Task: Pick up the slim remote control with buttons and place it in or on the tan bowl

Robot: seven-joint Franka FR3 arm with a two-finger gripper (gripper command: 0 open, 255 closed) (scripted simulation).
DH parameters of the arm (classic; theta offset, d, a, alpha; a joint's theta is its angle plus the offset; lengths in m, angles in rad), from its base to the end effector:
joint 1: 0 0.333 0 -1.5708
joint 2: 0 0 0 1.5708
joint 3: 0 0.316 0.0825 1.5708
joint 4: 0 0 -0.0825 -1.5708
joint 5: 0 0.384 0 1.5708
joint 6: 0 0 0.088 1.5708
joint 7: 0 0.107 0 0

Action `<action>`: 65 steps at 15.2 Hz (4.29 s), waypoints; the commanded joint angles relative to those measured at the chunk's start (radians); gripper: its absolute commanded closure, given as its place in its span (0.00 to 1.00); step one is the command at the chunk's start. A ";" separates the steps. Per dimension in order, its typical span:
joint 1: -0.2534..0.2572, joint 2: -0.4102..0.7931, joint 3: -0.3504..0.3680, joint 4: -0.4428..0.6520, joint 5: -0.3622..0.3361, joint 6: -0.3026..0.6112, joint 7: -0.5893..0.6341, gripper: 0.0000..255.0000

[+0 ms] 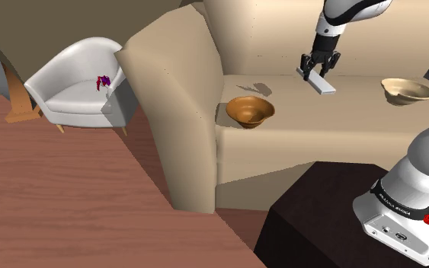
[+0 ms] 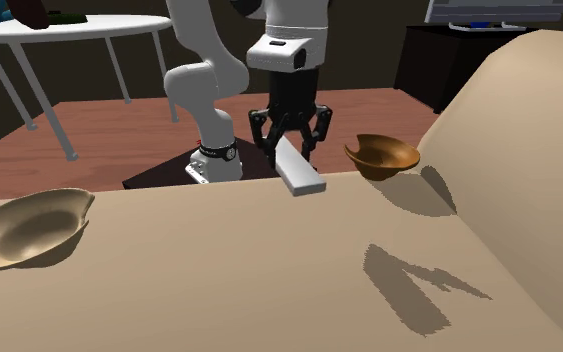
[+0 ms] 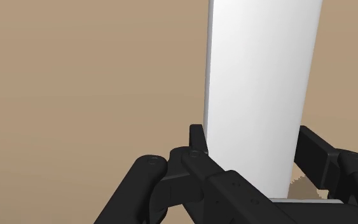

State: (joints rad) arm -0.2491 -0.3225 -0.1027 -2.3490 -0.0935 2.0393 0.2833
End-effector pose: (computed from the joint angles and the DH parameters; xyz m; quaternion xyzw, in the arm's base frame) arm 0.4191 -0.1612 0.4573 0.9567 -0.2898 0.0051 0.0258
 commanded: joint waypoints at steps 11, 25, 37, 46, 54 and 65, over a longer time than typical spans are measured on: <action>0.002 -0.029 0.006 0.134 0.005 -0.163 -0.007 1.00; -0.117 -0.107 -0.195 0.102 -0.081 -0.182 -0.287 1.00; -0.207 -0.021 -0.426 0.213 -0.121 -0.170 -0.597 1.00; -0.249 0.171 -0.622 0.401 -0.036 -0.161 -0.878 1.00; -0.253 0.189 -0.632 0.309 -0.028 -0.053 -0.883 1.00; -0.254 0.217 -0.643 0.245 -0.013 0.033 -0.894 1.00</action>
State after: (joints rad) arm -0.5028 -0.1053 -0.7459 -2.1035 -0.1063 2.0712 -0.6106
